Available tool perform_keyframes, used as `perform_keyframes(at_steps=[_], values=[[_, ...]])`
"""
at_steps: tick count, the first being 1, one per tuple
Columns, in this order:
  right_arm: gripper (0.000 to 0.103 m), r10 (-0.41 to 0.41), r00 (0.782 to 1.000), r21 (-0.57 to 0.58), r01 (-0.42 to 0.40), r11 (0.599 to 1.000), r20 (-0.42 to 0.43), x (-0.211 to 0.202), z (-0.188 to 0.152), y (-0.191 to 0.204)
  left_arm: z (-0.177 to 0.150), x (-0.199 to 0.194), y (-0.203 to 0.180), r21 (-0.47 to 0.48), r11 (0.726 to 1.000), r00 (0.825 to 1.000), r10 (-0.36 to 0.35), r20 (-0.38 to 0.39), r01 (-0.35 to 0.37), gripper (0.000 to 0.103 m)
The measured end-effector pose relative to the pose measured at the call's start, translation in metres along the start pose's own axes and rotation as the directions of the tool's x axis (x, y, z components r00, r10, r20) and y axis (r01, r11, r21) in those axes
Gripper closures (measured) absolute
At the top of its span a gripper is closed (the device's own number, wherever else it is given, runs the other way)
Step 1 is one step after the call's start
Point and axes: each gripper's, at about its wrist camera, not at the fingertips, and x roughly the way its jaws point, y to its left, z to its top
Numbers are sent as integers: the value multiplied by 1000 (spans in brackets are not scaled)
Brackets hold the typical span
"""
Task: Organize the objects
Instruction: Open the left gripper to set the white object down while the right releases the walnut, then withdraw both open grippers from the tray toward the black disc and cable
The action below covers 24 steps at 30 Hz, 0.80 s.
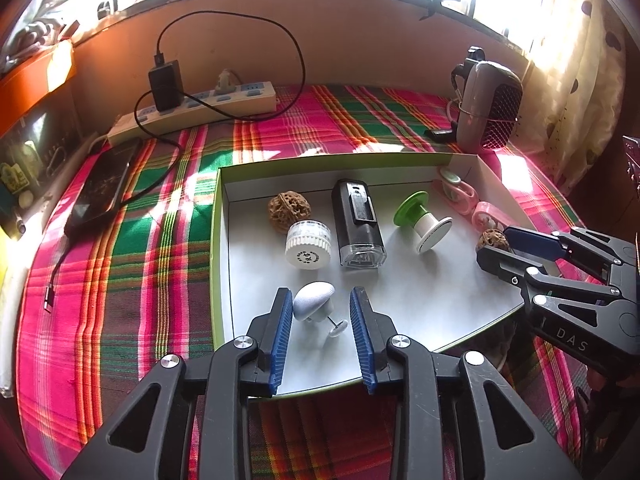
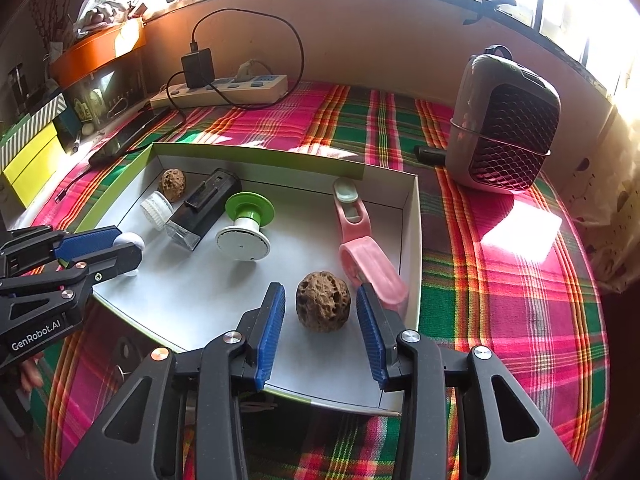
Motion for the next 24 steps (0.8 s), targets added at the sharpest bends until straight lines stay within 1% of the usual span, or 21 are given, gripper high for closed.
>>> perform_keyframes(at_steps=[9,12,16,21,24], values=[[64,0,1000,15,-1,1000,25,-13,-4,3,-3,-18,-5,5,1000,999,-23,31,23,75],[61,-1,999,24,0,1000,39,-20,-6,4,-5,-26,-5,-1,999,998,-34,45,34,75],[61,1,998,37,-3,999,60,-31,-10,4,-9,-35,-4,-17,998,997,-55,52,56,75],[61,7,997,62,-12,998,83,-44,-18,4,-19,-43,-4,-30,992,991,-121,51,122,75],[61,6,995,80,-14,997,95,-52,-24,2,-24,-44,-6,-38,986,986,-160,36,161,74]])
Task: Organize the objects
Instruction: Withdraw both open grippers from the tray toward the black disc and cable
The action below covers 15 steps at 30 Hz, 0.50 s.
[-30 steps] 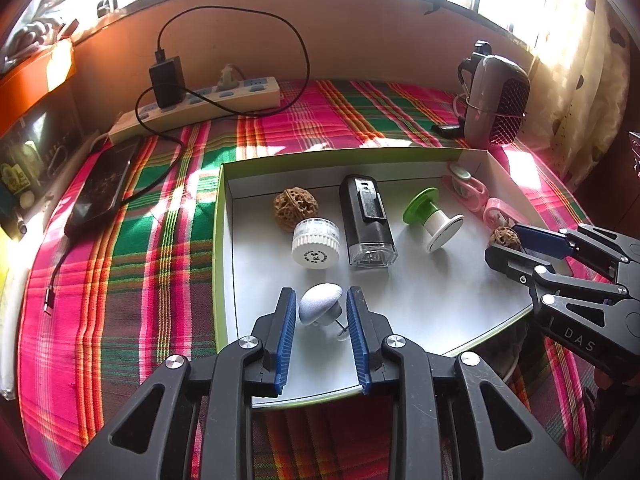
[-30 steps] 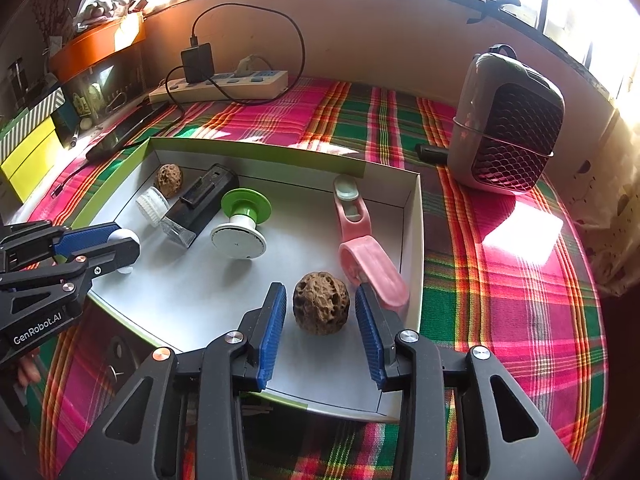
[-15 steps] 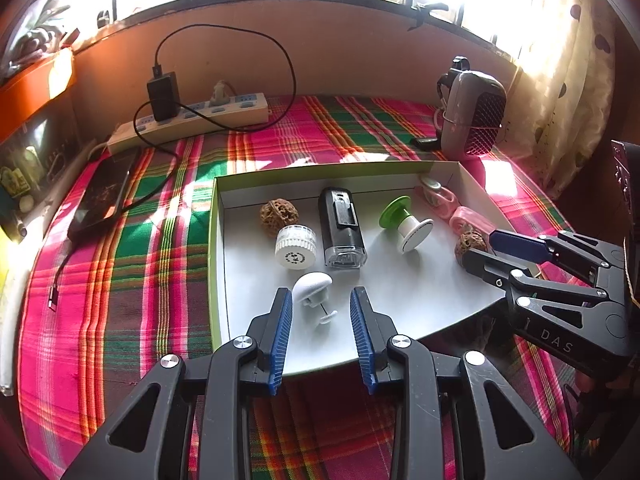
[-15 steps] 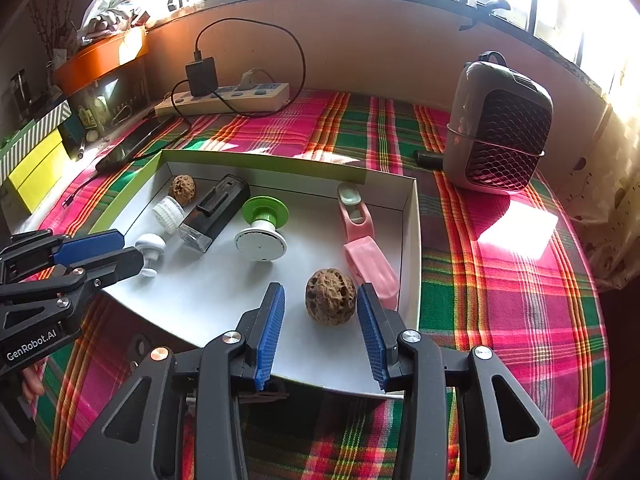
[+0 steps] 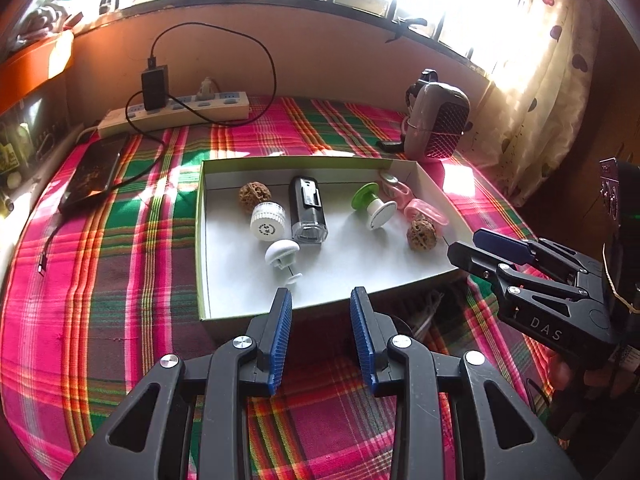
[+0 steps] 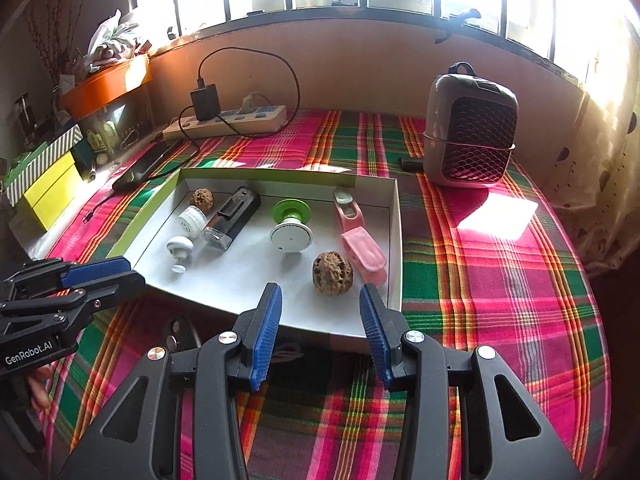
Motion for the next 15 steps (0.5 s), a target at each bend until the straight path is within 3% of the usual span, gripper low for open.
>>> perform_keyframes(at_steps=[7,15], values=[[61,0,1000,18,-1,1000,15,-15,-12,-4,-9,4,-12,2,998,998,-57,-34,57,70],[61,6,1000,44,-7,999,12,-21,-23,-12,-14,14,-20,7,997,995,-71,-73,71,67]])
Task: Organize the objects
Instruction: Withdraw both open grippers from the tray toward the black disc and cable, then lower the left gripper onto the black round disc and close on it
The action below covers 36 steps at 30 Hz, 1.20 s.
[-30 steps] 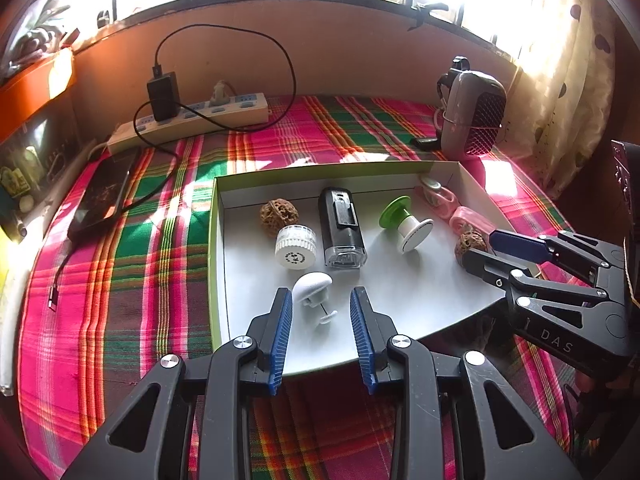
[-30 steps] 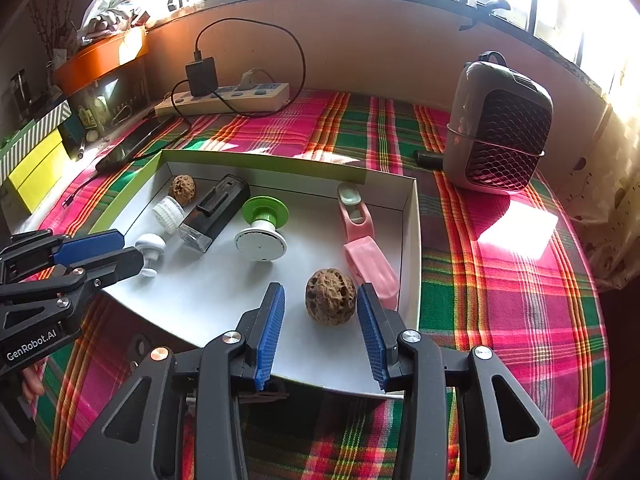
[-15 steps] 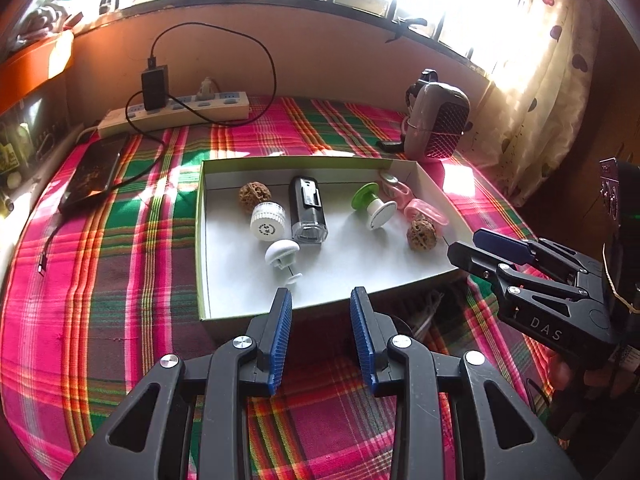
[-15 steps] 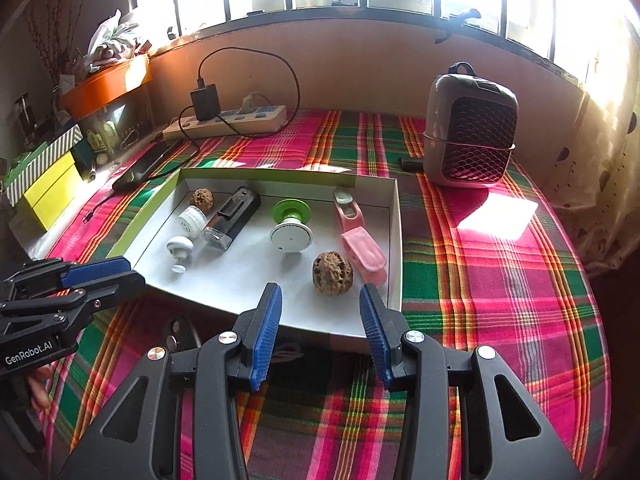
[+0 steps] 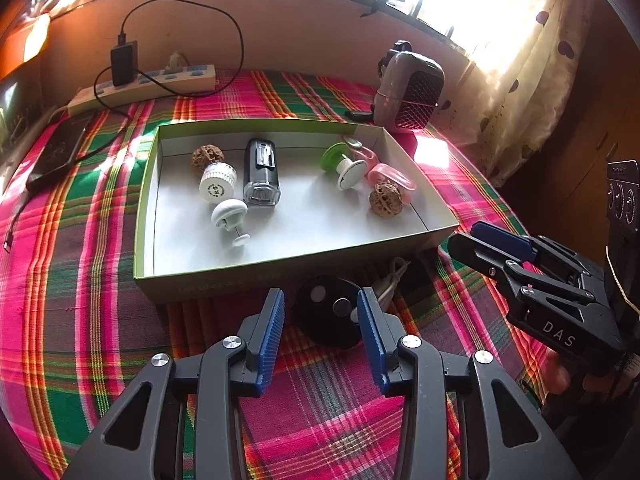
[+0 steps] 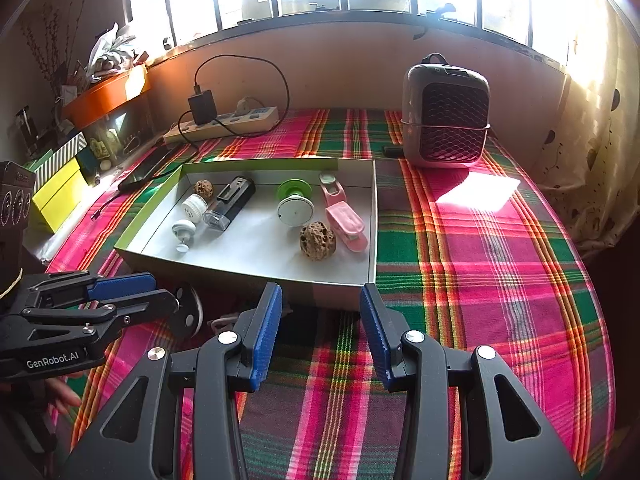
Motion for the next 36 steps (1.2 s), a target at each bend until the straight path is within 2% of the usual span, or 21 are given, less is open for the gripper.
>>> perform_keyframes(at_steps=[10,22,26,30,36], values=[[61,19,1000,14,-18,1000,-12,1,-10,-4,-3,18,-3,-15,1000,998,19,-55,-20,67],[61,26,999,18,-25,1000,-29,6,-14,-8,3,26,-14,-10,998,997,61,-53,-62,67],[61,27,999,15,-26,1000,-39,8,-15,-6,2,25,-10,-33,998,998,46,-48,-48,67],[61,26,998,10,-25,1000,-52,11,-17,-2,1,23,-7,-44,998,998,51,-45,-53,75],[61,21,997,-12,-22,1000,-71,14,-17,8,-3,18,-1,-55,997,998,57,-34,-58,75]])
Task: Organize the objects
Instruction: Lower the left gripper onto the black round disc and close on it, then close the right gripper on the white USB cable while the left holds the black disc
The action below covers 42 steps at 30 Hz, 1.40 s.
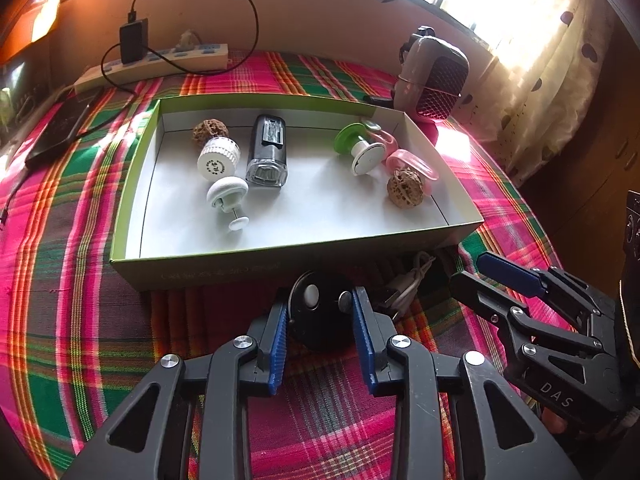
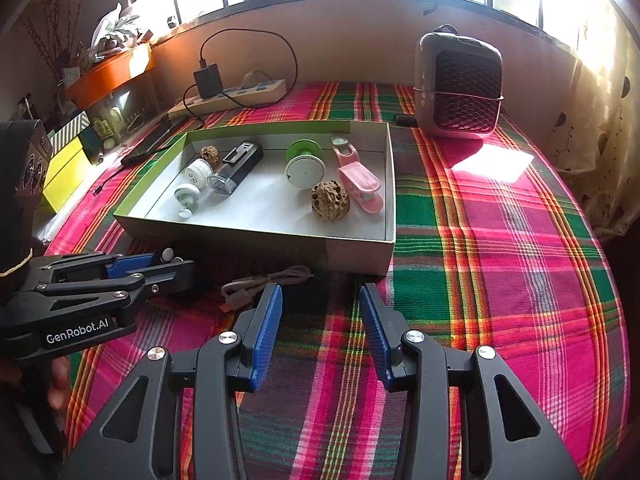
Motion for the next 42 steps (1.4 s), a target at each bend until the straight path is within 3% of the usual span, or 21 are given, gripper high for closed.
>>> perform_keyframes(at_steps=[5,19,26,30,42], values=[[61,37,999,11,-36,999,-19,2,3,13,-5,-6,8,-5,1000,1000,21,10,-21,75],[61,13,998,168,-4,986,-54,17,11,29,-12,-13,21,-6,1000,999,-10,35,11,75],[57,-44,996,155,55,986,-74,23,11,36,-14,-13,22,-1,1000,999,-25,42,25,75],[49,-106,991,128,117,985,-86,19,8,35,-13,-13,23,-6,999,999,-33,41,33,75],[49,-187,977,99,197,975,-103,-1,-7,13,-14,-13,22,-6,1000,999,-31,41,31,75]])
